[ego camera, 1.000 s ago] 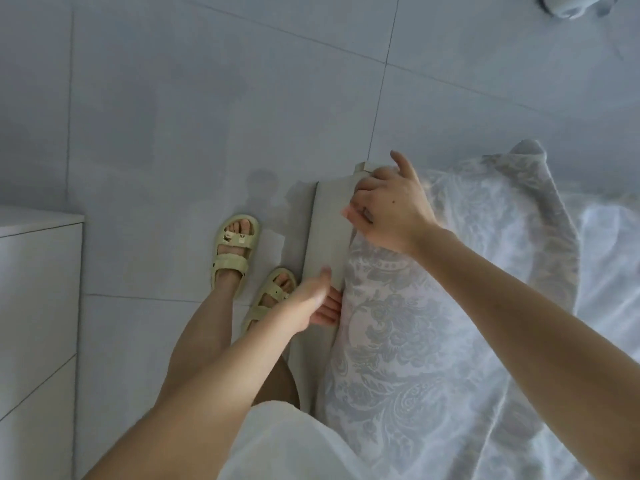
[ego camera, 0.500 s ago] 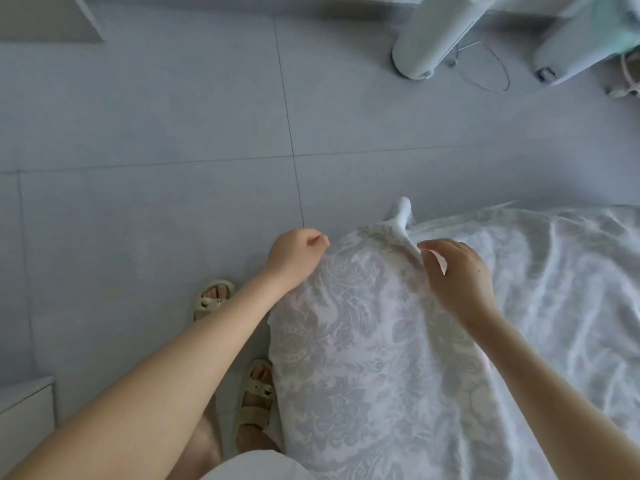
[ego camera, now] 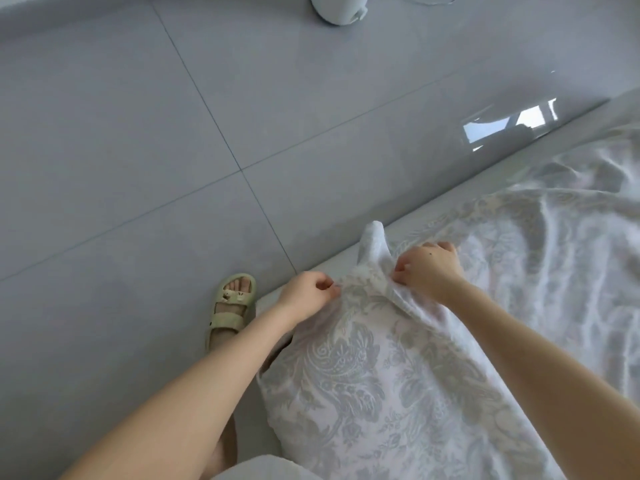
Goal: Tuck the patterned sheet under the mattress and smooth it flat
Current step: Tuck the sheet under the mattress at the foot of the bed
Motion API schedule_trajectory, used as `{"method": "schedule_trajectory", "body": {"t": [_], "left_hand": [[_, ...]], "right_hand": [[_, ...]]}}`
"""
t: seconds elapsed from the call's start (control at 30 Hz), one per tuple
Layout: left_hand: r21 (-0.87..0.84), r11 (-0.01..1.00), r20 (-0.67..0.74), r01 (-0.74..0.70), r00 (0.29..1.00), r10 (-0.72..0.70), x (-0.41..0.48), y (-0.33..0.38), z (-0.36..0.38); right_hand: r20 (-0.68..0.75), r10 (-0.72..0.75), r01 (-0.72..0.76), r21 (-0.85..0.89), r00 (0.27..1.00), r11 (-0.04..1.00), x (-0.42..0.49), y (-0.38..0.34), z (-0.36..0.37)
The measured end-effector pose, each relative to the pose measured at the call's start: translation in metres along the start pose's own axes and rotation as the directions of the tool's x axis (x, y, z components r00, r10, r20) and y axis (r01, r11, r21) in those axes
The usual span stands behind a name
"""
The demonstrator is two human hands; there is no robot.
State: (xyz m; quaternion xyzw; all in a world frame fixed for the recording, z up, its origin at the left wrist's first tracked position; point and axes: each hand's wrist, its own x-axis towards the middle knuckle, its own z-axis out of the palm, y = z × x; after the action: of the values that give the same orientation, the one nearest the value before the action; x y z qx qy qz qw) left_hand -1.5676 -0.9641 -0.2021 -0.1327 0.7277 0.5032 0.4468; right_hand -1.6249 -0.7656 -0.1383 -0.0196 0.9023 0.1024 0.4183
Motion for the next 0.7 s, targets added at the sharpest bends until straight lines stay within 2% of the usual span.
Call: {"method": "schedule_trajectory", "body": {"t": [0.07, 0.17, 0.2, 0.27, 0.3, 0.4, 0.53, 0.6, 0.7], "left_hand": [[0.112, 0.994, -0.007, 0.015, 1.000, -0.014, 0.006, 0.006, -0.005], [0.289, 0.951, -0.073, 0.112, 0.993, -0.095, 0.012, 0.011, -0.011], [0.326, 0.932, -0.079, 0.156, 0.987, -0.137, 0.013, 0.012, -0.010], [0.377, 0.903, -0.086, 0.208, 0.978, -0.189, 0.012, 0.014, -0.006], [0.398, 0.894, -0.083, 0.204, 0.979, -0.186, 0.013, 0.017, -0.004], [0.437, 0.888, -0.012, 0.146, 0.988, -0.157, 0.019, 0.030, -0.005], [0.355, 0.929, 0.054, 0.106, 0.990, -0.134, 0.023, 0.051, -0.010], [0.355, 0.934, 0.049, 0.048, 0.996, -0.069, 0.023, 0.065, -0.010], [0.393, 0.919, 0.009, -0.042, 0.999, 0.042, 0.018, 0.092, -0.010]], "right_hand": [[-0.129, 0.009, -0.001, 0.063, 0.992, 0.998, -0.001, -0.006, -0.002], [-0.438, 0.132, -0.048, 0.197, 0.889, 0.979, 0.004, -0.004, -0.005], [-0.407, 0.164, -0.083, 0.209, 0.899, 0.974, 0.005, -0.003, -0.003], [-0.253, 0.183, -0.152, 0.140, 0.950, 0.978, 0.004, -0.005, 0.009], [-0.237, 0.192, -0.165, 0.128, 0.952, 0.978, 0.005, -0.007, 0.013], [-0.375, 0.222, -0.157, 0.196, 0.900, 0.968, 0.003, -0.008, 0.010], [-0.493, 0.296, -0.098, 0.388, 0.818, 0.916, -0.015, -0.001, 0.008], [-0.473, 0.423, -0.113, 0.553, 0.773, 0.825, -0.031, 0.007, 0.007], [-0.297, 0.627, -0.226, 0.753, 0.720, 0.617, -0.060, 0.025, 0.004]]}}
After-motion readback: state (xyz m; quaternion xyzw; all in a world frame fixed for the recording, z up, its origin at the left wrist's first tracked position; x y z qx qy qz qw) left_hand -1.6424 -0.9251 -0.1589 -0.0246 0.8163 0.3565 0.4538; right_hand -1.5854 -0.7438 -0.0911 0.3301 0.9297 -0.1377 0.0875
